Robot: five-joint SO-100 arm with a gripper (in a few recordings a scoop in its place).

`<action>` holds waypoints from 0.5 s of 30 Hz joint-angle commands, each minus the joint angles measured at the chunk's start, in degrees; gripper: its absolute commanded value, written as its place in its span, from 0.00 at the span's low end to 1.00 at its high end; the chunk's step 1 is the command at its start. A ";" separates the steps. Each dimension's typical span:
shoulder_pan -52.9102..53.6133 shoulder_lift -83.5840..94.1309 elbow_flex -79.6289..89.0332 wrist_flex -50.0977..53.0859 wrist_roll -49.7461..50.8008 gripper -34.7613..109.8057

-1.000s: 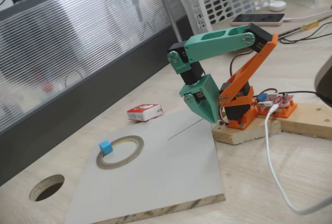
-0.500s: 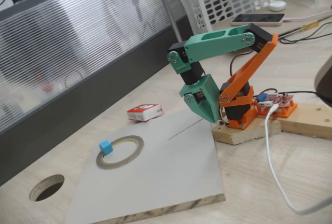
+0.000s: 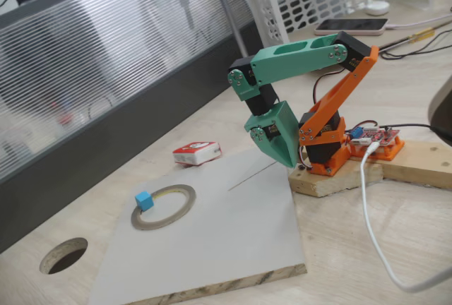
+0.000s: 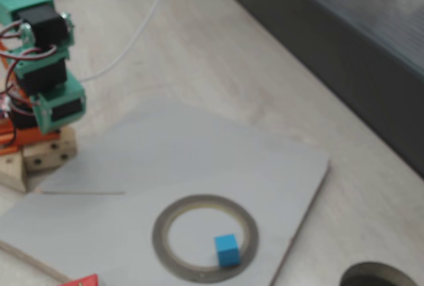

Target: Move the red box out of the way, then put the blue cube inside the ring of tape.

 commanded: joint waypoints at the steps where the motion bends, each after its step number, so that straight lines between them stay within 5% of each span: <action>1: 0.70 3.96 0.26 1.14 0.35 0.24; 15: 0.70 3.87 0.26 1.14 0.35 0.24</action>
